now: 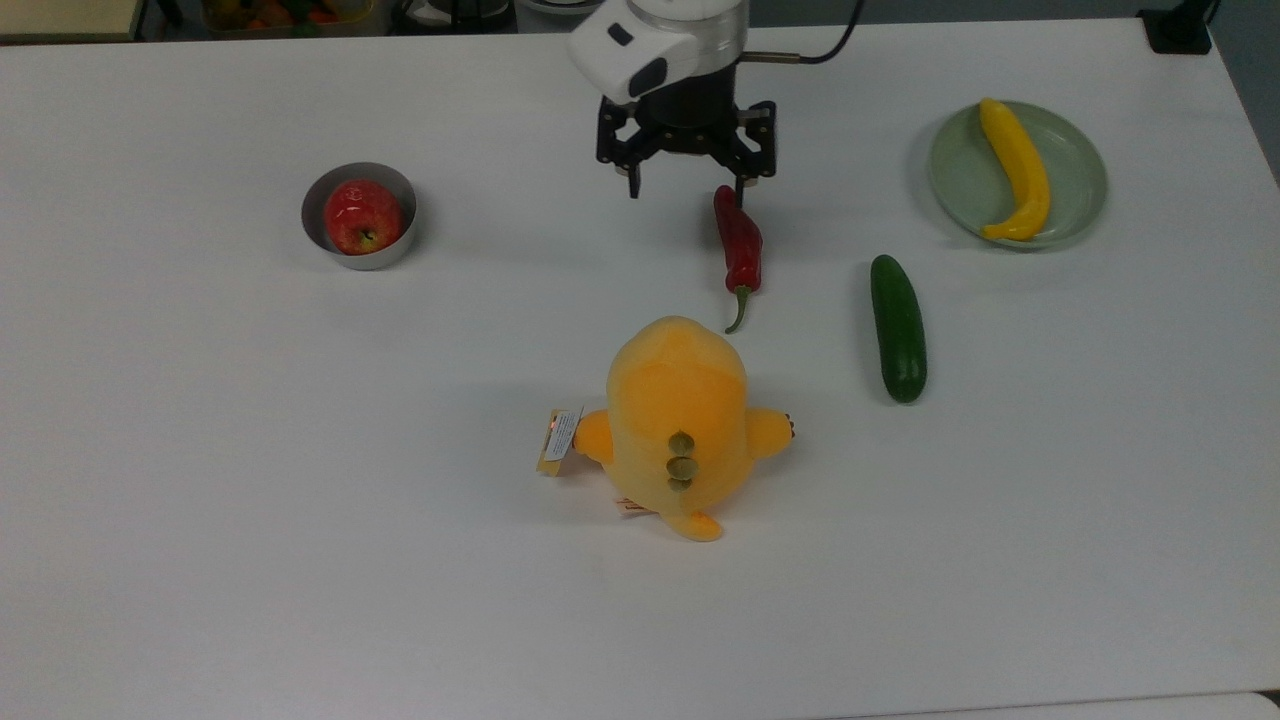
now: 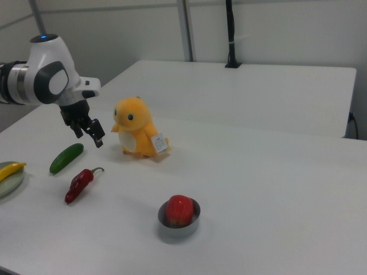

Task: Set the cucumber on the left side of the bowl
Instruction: 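Move the open gripper over the green cucumber and lower it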

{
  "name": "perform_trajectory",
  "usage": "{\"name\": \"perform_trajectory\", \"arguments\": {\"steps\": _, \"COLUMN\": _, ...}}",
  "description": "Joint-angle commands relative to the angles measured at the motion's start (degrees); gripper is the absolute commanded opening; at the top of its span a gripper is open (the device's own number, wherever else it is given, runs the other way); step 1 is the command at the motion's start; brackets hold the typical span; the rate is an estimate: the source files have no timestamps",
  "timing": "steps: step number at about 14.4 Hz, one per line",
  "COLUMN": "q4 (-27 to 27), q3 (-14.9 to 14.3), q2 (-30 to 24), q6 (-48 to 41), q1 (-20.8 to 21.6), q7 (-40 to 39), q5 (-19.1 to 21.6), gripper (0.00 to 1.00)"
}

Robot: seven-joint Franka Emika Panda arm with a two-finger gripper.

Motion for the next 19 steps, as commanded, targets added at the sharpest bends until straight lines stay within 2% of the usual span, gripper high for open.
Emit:
{"name": "perform_trajectory", "arguments": {"steps": 1, "q4": 4.1, "q3": -0.22, "q2": 4.19, "q6": 1.87, "q1": 3.37, "q7": 6.3, "q5": 0.22, "gripper": 1.0}}
{"name": "perform_trajectory", "arguments": {"steps": 3, "q4": 4.91, "q3": -0.22, "q2": 7.19, "q6": 7.73, "q1": 6.36, "q7": 9.91, "q5": -0.22, "gripper": 1.0}}
{"name": "perform_trajectory", "arguments": {"steps": 7, "q4": 5.34, "q3": -0.22, "q2": 11.67, "q6": 17.15, "q1": 9.44, "q7": 17.91, "q5": -2.85, "gripper": 1.0}}
{"name": "perform_trajectory", "arguments": {"steps": 12, "q4": 10.53, "q3": -0.22, "q2": 18.26, "q6": 17.87, "q1": 14.98, "q7": 25.21, "q5": -8.83, "gripper": 1.0}}
{"name": "perform_trajectory", "arguments": {"steps": 19, "q4": 15.89, "q3": -0.22, "q2": 27.06, "q6": 19.0, "q1": 18.41, "q7": 30.4, "q5": -15.78, "gripper": 1.0}}
